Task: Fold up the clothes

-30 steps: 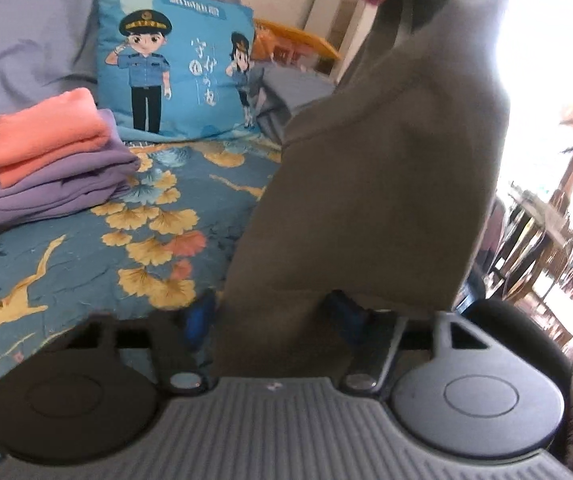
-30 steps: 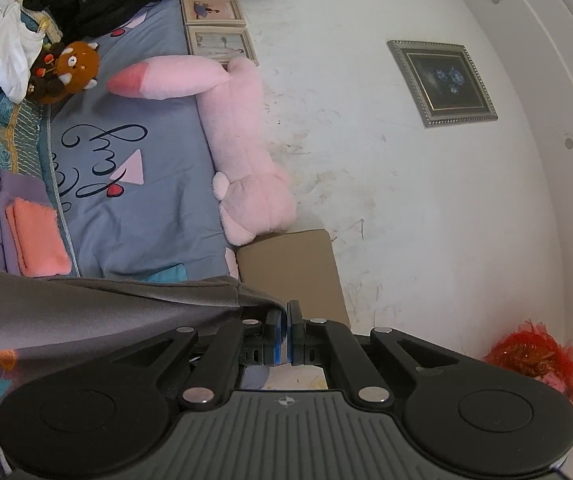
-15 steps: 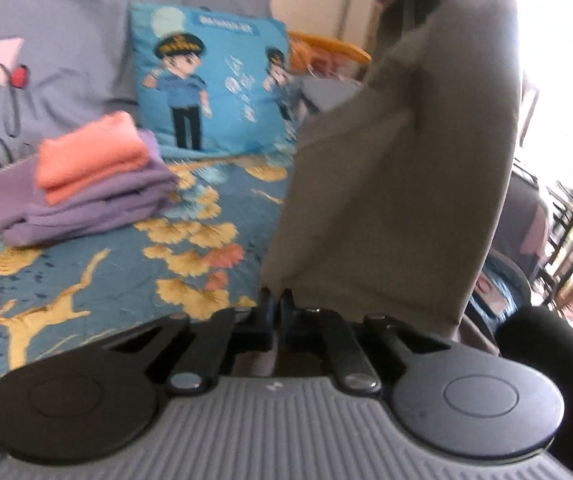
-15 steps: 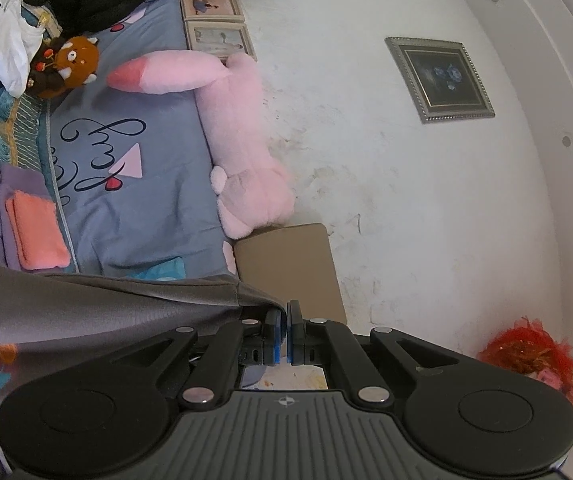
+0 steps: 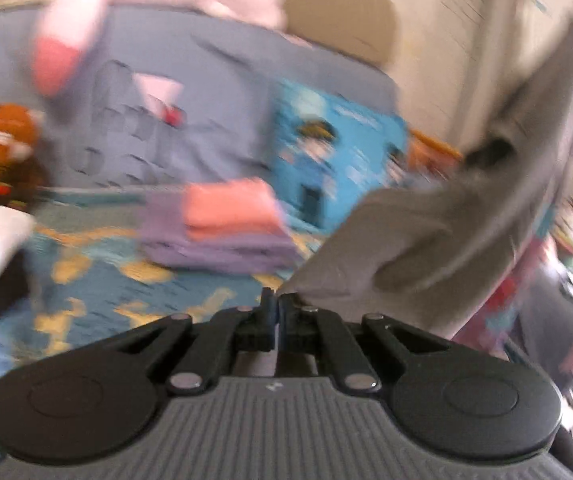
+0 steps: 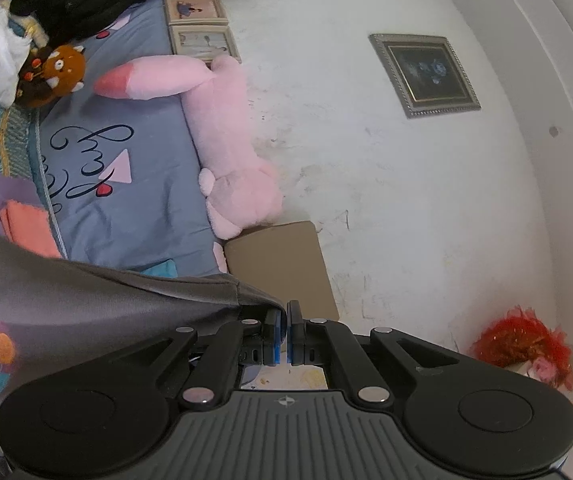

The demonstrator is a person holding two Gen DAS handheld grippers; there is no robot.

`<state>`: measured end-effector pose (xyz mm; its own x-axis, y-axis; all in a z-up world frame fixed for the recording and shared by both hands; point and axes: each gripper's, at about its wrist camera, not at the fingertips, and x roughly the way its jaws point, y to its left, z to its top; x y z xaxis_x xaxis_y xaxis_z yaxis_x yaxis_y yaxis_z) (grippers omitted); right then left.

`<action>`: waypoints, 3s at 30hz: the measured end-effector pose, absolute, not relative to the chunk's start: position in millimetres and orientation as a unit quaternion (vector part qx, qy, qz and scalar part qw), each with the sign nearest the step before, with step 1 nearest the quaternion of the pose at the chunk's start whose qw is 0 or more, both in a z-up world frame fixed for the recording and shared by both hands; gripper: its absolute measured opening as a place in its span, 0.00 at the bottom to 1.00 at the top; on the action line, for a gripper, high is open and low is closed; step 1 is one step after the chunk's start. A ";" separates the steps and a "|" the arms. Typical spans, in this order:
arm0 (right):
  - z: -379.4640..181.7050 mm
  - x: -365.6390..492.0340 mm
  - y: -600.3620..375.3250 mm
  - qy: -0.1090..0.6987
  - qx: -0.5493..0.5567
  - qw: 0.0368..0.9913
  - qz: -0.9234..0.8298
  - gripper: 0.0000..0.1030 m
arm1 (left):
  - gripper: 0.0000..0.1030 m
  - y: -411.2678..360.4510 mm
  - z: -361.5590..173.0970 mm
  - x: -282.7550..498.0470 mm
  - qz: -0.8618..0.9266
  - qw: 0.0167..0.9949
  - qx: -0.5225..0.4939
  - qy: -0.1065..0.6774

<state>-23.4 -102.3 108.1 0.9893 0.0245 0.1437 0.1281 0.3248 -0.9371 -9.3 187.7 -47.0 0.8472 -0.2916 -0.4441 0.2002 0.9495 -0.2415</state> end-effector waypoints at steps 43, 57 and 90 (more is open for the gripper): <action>155.5 -104.3 -108.0 -0.115 -0.504 0.856 -0.009 0.01 | 0.94 147.8 -18.9 -40.0 -0.352 0.889 -0.043 0.289; 148.0 -117.6 -99.2 -0.109 -0.539 0.835 -0.003 0.01 | 0.94 117.8 -96.6 46.8 -0.548 0.781 -0.055 0.294; 134.8 -107.7 -115.2 -0.101 -0.507 0.856 -0.025 0.01 | 0.03 252.0 -54.6 -18.2 -0.353 0.893 -0.228 0.161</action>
<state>-107.7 -115.2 134.8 0.9785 0.0586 0.1977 0.1452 0.4850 -0.8624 -18.2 252.0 -54.6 0.6989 -0.7040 -0.1267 0.5571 0.6468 -0.5208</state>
